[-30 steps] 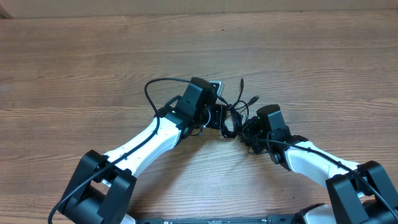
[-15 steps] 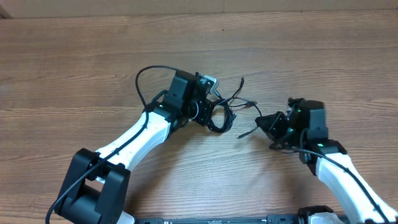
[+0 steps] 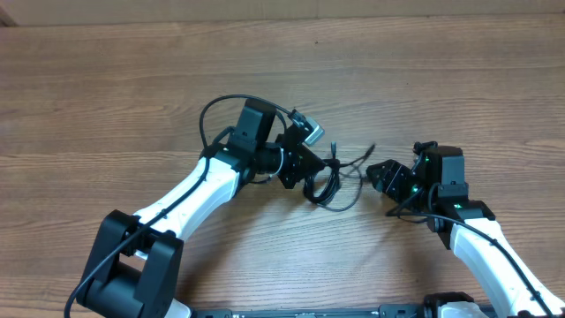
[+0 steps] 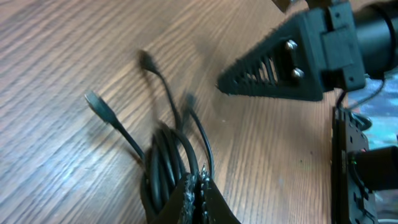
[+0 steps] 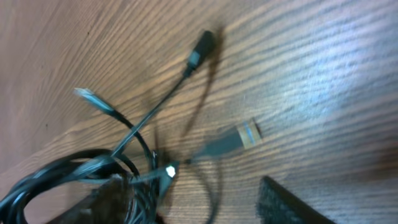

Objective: Untangle cables

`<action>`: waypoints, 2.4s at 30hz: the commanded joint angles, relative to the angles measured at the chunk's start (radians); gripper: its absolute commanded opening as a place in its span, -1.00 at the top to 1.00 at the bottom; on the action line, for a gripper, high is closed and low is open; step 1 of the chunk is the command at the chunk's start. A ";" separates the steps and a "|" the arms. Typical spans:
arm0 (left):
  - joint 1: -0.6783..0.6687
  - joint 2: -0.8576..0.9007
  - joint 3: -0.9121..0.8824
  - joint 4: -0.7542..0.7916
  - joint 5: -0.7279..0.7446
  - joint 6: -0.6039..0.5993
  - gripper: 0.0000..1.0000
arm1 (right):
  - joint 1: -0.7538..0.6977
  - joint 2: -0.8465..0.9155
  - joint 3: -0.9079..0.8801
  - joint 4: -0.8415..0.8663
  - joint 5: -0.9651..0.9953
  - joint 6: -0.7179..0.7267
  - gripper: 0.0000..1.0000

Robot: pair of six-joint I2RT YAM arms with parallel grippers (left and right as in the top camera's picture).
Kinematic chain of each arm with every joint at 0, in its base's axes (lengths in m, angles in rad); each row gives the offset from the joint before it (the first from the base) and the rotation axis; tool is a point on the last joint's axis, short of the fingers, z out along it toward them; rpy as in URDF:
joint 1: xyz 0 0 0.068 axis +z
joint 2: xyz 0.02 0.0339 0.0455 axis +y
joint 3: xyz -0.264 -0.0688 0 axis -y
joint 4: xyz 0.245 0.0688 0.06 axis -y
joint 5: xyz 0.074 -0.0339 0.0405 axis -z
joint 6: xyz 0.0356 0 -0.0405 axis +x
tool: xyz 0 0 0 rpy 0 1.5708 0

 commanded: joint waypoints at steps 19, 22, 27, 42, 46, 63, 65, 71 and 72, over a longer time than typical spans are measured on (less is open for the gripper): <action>0.023 -0.030 0.007 -0.270 -0.372 -0.941 -0.99 | -0.003 0.003 0.010 -0.018 -0.191 -0.009 -0.80; -0.010 -0.029 -0.002 -0.283 -0.396 -0.934 -0.75 | -0.003 0.003 0.010 -0.020 -0.191 -0.009 -0.83; -0.069 -0.016 -0.023 -0.359 -0.544 -1.379 -0.68 | -0.003 0.003 0.010 -0.042 -0.187 -0.009 -0.85; -0.177 0.133 -0.024 -0.301 -0.740 -1.742 -0.09 | -0.003 0.003 0.010 -0.074 -0.188 -0.009 -0.86; -0.175 0.179 -0.024 -0.254 -0.740 -1.677 0.92 | -0.003 0.003 0.010 -0.080 -0.188 -0.009 -0.86; 0.040 -0.241 0.148 -0.357 -0.774 -0.176 0.92 | -0.003 0.003 0.010 0.047 -0.514 -0.247 -1.00; 0.040 -0.265 0.148 -0.379 -0.775 -0.124 0.92 | -0.003 0.003 0.010 0.148 -0.614 -0.319 -1.00; 0.040 -0.264 0.148 -0.429 -0.842 -0.008 0.92 | 0.015 -0.001 0.010 0.446 -0.685 -0.331 -1.00; 0.040 -0.264 0.148 -0.435 -0.835 0.006 0.91 | 0.034 -0.001 0.010 0.504 -0.669 -0.331 -1.00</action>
